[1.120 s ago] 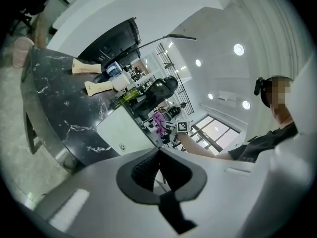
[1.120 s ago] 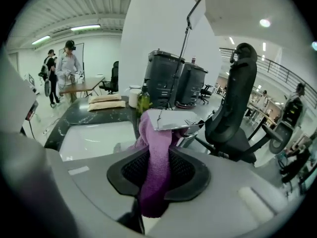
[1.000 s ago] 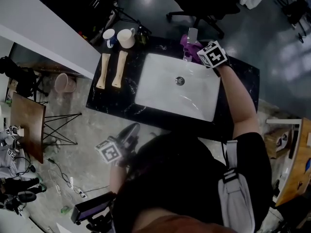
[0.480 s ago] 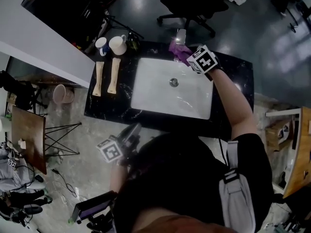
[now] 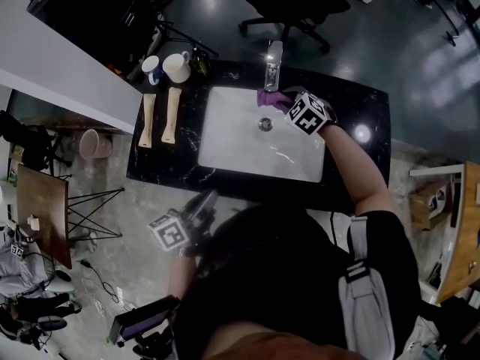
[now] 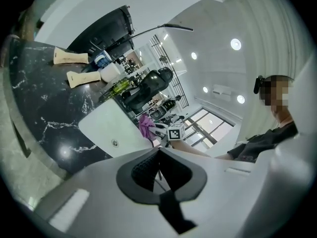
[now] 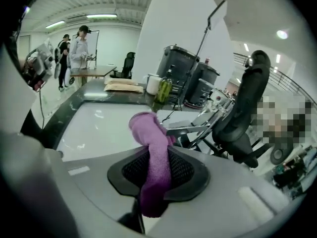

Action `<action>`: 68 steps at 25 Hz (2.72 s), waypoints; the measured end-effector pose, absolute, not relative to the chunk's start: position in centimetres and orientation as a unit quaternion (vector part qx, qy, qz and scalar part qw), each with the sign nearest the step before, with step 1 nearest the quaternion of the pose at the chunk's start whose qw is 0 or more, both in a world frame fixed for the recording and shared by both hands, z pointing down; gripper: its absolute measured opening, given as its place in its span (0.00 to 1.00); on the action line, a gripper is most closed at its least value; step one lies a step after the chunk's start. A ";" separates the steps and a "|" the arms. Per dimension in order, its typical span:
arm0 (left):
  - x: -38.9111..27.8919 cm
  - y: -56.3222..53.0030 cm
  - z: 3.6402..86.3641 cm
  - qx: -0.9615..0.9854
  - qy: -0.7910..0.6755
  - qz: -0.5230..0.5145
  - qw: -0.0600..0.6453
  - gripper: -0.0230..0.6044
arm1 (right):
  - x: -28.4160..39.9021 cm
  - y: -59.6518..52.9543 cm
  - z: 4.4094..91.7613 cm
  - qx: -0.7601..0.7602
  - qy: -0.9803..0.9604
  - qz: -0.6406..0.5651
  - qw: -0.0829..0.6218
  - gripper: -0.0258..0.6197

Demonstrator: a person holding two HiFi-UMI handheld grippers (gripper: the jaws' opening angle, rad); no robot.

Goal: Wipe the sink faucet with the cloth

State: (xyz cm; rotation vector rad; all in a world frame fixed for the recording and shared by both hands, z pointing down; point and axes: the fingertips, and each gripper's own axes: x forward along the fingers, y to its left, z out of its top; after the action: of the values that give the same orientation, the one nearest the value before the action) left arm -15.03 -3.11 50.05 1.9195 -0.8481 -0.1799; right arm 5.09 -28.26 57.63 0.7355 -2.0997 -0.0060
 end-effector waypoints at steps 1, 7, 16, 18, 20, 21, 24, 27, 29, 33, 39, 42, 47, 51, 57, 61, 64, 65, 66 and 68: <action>-15.1 -3.0 50.1 0.790 -0.355 -0.073 0.495 0.03 | 5.2 -29.2 57.4 0.307 -0.845 -0.003 0.438 0.18; -15.9 -2.4 50.6 0.769 -0.387 -0.071 0.503 0.03 | 7.2 -34.6 57.8 0.379 -0.832 0.036 0.404 0.18; -16.2 -2.1 51.8 0.750 -0.414 -0.062 0.512 0.03 | 6.5 -38.9 62.1 0.397 -0.812 0.104 0.415 0.18; -16.4 -2.1 52.1 0.747 -0.417 -0.065 0.514 0.03 | 6.5 -38.9 62.4 0.399 -0.809 0.104 0.419 0.18; -16.5 -2.0 52.2 0.746 -0.418 -0.067 0.514 0.03 | 6.4 -38.9 62.5 0.396 -0.812 0.104 0.415 0.18; -16.6 -2.0 52.1 0.747 -0.417 -0.067 0.514 0.03 | 6.4 -38.9 62.5 0.393 -0.814 0.107 0.413 0.18; -16.3 -2.1 51.9 0.752 -0.410 -0.063 0.512 0.03 | 6.7 -38.5 62.4 0.399 -0.814 0.130 0.401 0.18; -16.2 -2.3 51.7 0.758 -0.401 -0.058 0.511 0.03 | 8.0 -37.6 61.4 0.430 -0.810 0.178 0.357 0.18; -16.3 -2.6 51.6 0.764 -0.394 -0.057 0.509 0.03 | 9.6 -36.7 60.4 0.461 -0.804 0.231 0.297 0.18; -15.9 -3.0 51.2 0.770 -0.376 -0.057 0.512 0.03 | 12.2 -35.9 56.4 0.484 -0.800 0.332 0.123 0.18; -15.1 -3.9 50.6 0.788 -0.352 -0.055 0.503 0.03 | 12.3 -37.9 47.6 0.463 -0.825 0.324 -0.007 0.18; -14.9 -4.1 50.3 0.790 -0.348 -0.056 0.502 0.03 | 11.5 -39.1 45.2 0.451 -0.832 0.321 -0.033 0.18; -14.8 -4.2 51.0 0.786 -0.348 -0.063 0.507 0.03 | 10.0 -40.9 46.9 0.424 -0.824 0.370 -0.055 0.18; -15.0 -4.1 51.5 0.783 -0.357 -0.062 0.506 0.03 | 9.9 -41.5 49.4 0.395 -0.800 0.438 -0.108 0.18; -15.6 -3.8 52.2 0.758 -0.386 -0.051 0.523 0.03 | 10.6 -41.9 54.1 0.376 -0.749 0.526 -0.146 0.18; -16.0 -3.3 52.7 0.749 -0.399 -0.052 0.527 0.03 | 10.0 -42.2 60.1 0.397 -0.730 0.552 -0.072 0.18; -16.0 -3.1 52.8 0.744 -0.405 -0.053 0.529 0.03 | 10.0 -42.2 62.7 0.424 -0.706 0.566 -0.009 0.18; -16.1 -3.1 52.9 0.743 -0.406 -0.054 0.529 0.03 | 10.1 -42.3 63.1 0.430 -0.700 0.571 0.005 0.17; -16.1 -3.1 52.9 0.743 -0.407 -0.056 0.528 0.03 | 10.0 -42.3 63.3 0.433 -0.695 0.574 0.015 0.17; -16.2 -2.9 52.8 0.744 -0.407 -0.057 0.527 0.03 | 10.0 -42.3 63.6 0.435 -0.691 0.576 0.025 0.18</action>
State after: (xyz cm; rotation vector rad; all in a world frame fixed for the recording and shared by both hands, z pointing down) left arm -16.16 -2.95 52.77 1.7790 -0.9733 -0.1370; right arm 10.01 -42.25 63.63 1.3461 -2.1379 1.7804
